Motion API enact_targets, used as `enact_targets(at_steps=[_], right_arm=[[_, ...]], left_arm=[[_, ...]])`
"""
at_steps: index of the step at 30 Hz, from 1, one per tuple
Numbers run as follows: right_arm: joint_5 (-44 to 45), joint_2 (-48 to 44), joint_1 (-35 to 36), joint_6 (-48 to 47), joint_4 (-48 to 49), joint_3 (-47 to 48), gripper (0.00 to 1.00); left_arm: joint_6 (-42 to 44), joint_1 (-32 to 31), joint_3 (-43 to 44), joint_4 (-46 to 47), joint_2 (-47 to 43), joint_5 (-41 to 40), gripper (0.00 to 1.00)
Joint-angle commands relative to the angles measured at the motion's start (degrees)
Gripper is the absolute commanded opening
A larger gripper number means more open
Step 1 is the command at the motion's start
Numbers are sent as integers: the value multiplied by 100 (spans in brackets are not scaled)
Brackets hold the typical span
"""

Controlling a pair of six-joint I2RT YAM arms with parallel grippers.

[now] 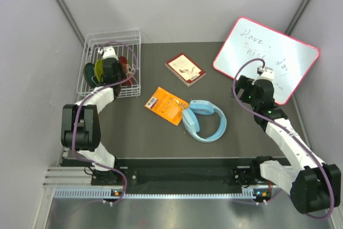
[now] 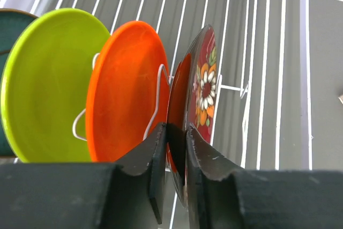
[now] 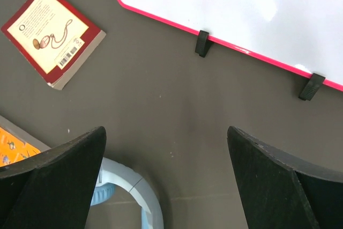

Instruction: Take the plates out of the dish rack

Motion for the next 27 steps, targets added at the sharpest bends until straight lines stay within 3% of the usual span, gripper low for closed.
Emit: enact_targets(at_steps=[1,5,7,8,13,21,27], right_arm=[[4,25,48,0,113,-23,95],[-5,7,49,0,77,-58,95],[4,-10,40,-9,68,-75,95],[4,-2,48,-9,60,-67,95],[4,34,40,-9,16,-67,95],[-5,-28,48,35,-81,-67,95],[4,-203,40,17,-178,-75,96]], left_arm=[[-109,-66,-56,477,-24,242,11],[-100,-84,-170,538,-15,225,11],[-65,-101,-188,565,29,225,8],[-47,-110,-179,556,55,216,1],[110,-250,-188,609,117,6,0],[1394,-1226,-135,934,-199,-2383,0],[1649,-1385,-3,794,-515,-2737,0]])
